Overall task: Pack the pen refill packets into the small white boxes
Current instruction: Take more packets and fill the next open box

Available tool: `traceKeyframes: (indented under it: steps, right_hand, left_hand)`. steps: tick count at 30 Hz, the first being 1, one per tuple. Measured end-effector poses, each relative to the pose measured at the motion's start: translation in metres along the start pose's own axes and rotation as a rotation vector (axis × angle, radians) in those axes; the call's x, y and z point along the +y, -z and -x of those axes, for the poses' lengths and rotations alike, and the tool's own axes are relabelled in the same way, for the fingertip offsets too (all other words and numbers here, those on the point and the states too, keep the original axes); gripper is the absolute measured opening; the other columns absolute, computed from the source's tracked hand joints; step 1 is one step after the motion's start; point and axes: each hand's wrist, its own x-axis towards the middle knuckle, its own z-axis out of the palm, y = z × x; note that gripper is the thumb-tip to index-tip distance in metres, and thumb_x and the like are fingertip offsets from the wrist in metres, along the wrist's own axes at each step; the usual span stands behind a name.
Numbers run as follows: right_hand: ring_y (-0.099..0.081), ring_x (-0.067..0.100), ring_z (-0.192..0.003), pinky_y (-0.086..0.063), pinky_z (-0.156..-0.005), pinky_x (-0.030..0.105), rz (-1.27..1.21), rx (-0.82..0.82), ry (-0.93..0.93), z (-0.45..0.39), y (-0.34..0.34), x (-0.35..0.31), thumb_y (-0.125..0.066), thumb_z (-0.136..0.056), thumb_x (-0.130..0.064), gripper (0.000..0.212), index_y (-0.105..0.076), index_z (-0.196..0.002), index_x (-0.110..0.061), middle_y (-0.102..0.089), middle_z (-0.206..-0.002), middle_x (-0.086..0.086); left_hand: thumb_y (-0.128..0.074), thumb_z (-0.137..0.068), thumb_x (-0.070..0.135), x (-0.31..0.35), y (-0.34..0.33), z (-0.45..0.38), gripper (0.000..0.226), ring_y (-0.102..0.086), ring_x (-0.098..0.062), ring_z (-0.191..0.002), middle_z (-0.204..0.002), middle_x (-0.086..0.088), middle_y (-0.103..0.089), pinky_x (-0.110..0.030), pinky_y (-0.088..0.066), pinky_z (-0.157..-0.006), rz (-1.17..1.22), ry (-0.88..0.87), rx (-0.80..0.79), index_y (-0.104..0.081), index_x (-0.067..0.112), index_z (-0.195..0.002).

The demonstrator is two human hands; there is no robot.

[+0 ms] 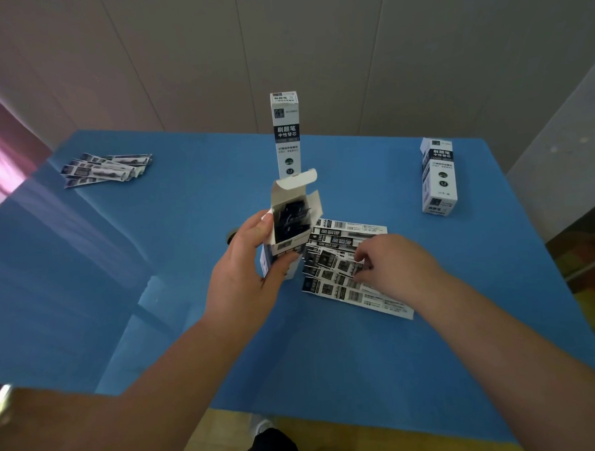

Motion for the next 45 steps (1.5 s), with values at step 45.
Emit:
traceKeyframes:
  steps: [45]
  right_hand:
    - [-0.069, 0.009, -0.049, -0.043, -0.047, 0.025, -0.359, 0.114, -0.138, 0.012, 0.084, 0.022, -0.082, -0.081, -0.037, 0.029, -0.062, -0.08, -0.016, -0.07, -0.06, 0.0]
  left_hand:
    - [-0.061, -0.093, 0.046, 0.002, -0.001, 0.001, 0.053, -0.045, 0.019, -0.128, -0.146, 0.042, -0.039, -0.025, -0.053, -0.095, -0.01, 0.027, -0.01, -0.033, 0.045, -0.138]
